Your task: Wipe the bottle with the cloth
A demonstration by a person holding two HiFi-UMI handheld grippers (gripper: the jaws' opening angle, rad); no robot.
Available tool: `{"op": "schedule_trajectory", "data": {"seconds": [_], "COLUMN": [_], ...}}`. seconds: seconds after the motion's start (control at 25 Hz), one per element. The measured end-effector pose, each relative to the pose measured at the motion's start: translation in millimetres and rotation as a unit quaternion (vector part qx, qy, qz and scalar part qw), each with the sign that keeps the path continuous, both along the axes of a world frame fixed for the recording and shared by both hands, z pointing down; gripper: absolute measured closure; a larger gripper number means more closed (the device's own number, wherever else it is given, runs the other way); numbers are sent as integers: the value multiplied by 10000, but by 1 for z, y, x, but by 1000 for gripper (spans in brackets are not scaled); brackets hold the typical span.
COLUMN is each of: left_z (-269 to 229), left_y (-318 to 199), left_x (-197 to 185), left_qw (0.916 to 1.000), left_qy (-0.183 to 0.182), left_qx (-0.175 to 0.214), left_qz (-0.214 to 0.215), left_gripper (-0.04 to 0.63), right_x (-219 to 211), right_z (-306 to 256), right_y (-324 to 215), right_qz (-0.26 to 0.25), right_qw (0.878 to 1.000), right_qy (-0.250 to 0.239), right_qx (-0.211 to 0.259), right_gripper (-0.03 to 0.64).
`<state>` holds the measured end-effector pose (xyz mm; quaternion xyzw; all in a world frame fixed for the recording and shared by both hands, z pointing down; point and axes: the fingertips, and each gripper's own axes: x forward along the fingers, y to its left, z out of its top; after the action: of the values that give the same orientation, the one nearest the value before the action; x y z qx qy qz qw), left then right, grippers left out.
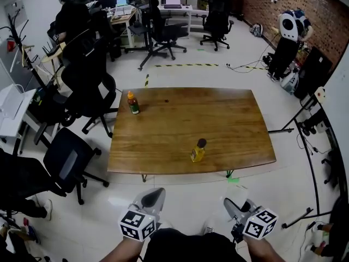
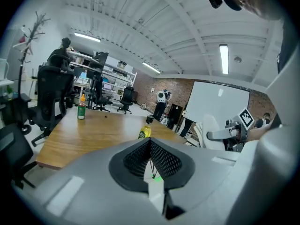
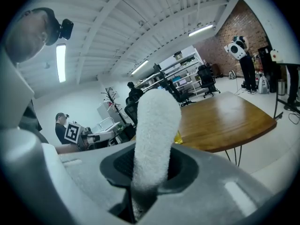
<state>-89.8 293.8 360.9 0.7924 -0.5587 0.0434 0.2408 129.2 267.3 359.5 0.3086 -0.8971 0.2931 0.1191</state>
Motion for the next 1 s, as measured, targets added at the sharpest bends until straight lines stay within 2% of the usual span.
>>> {"op": "schedule_trajectory", "data": {"seconds": [0.12,0.28,0.48,0.64,1.0], "left_z": [-3,-6,-9,-9,-17], "left_y": [5,6,7,9,0], "left_x": [9,29,36,38,40], "left_qw": [9997,9995,9990,9990,9992], "left_qy": [79,25,17,-80,-46], "left_qx": [31,85,75,86,168], "left_qz": [-220,-294,-430,-420,-348], "left_gripper": [578,578,578,578,578], "right_x": [3,8,5,3,9], "right_z": [-3,-9,-11,-7,-7], "right_y": [-2,-13,-16,-16,-14], "right_qz": [-205,-413,-648,-688,-618], "right_qw": [9998,9990,9976,9973,9977], "right_qy": [1,-82,-135,-166,-159], "right_qx": [51,173,190,198,242], "right_gripper": [540,540,541,543,543]}}
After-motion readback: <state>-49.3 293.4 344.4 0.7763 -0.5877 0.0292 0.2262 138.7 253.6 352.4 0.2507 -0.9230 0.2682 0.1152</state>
